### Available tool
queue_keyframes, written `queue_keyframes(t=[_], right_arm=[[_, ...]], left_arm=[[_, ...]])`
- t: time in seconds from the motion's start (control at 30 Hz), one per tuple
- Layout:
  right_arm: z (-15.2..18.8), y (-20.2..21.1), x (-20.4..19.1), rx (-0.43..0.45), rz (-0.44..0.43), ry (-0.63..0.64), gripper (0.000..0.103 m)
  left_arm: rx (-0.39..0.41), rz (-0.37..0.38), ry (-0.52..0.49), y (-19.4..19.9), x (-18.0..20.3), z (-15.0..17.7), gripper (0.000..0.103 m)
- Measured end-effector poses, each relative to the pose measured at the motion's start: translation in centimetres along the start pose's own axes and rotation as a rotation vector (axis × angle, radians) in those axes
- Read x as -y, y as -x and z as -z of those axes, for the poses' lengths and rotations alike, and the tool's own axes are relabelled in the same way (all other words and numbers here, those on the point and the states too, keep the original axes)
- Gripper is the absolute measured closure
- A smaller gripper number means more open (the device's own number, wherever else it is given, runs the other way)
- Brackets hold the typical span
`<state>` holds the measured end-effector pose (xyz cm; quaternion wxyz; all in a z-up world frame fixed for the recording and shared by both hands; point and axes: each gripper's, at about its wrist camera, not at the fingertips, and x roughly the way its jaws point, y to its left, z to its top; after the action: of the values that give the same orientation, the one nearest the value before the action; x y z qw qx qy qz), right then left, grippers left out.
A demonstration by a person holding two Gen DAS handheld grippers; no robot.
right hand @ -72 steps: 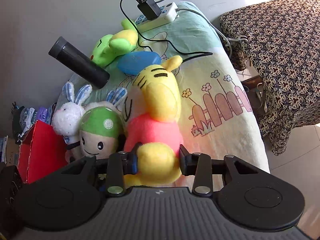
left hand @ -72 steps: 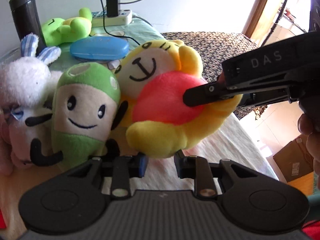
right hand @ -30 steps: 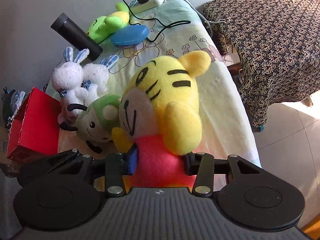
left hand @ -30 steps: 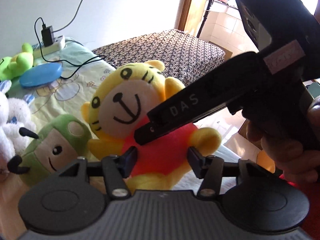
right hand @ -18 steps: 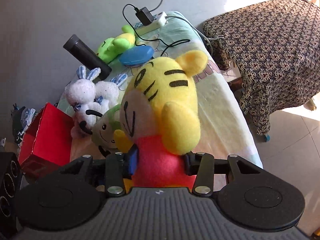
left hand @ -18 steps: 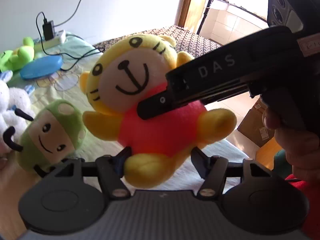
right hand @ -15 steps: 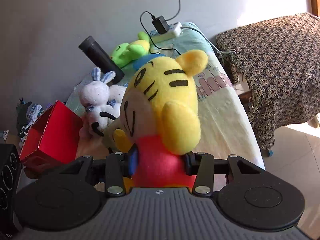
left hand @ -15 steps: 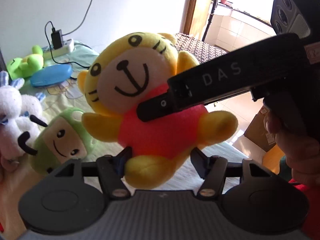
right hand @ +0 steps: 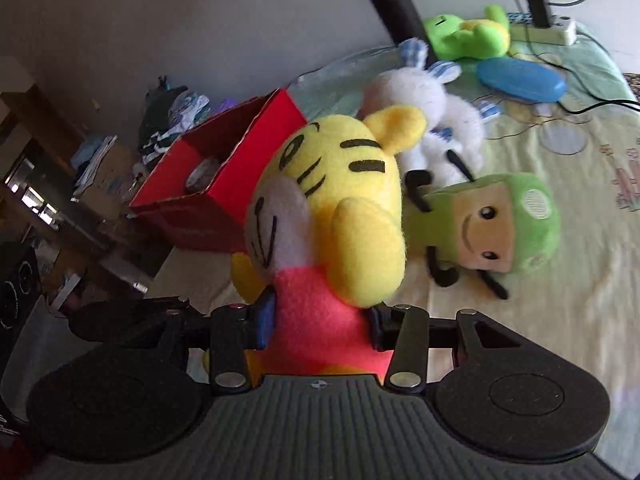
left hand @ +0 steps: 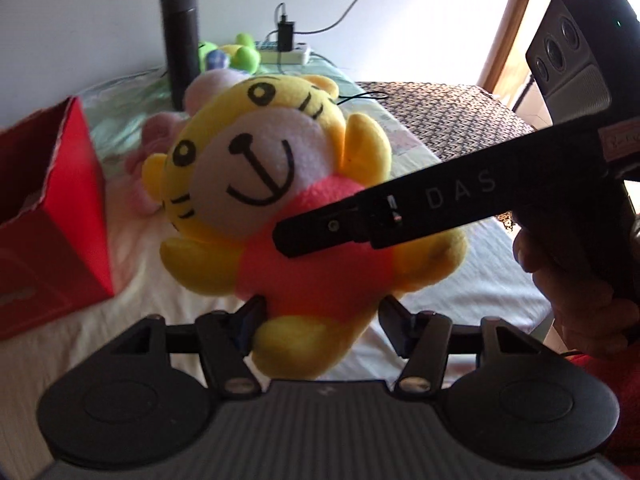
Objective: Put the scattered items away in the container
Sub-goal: 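Carry the tiger plush with the right gripper over the red box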
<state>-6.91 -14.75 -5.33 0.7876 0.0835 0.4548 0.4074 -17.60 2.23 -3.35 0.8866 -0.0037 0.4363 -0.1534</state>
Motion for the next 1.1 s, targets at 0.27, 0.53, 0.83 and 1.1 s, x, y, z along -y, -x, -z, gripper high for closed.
queue_keyframes(t=[0.27, 0.53, 0.83, 1.1], right_arm=[[0.1, -7.6, -8.1, -0.112, -0.043, 0.023, 0.056], [0.8, -13.8, -16.6, -0.16, -0.087, -0.027, 0.056], [-1.8, -15.6, -22.9, -0.019, -0.129, 0.044, 0.056], [-5.6, -16.5, -23.5, 0.159, -0.076, 0.0, 0.056]], left_arm=[[-0.039, -0.025, 0.02, 4.1, -9.5, 3.9, 0.043], [-0.085, 0.014, -0.022, 10.2, -18.8, 8.3, 0.043], [0.051, 0.019, -0.041, 16.5, -25.4, 8.2, 0.043], [0.189, -0.024, -0.056, 16.7, -28.2, 4.4, 0.043]])
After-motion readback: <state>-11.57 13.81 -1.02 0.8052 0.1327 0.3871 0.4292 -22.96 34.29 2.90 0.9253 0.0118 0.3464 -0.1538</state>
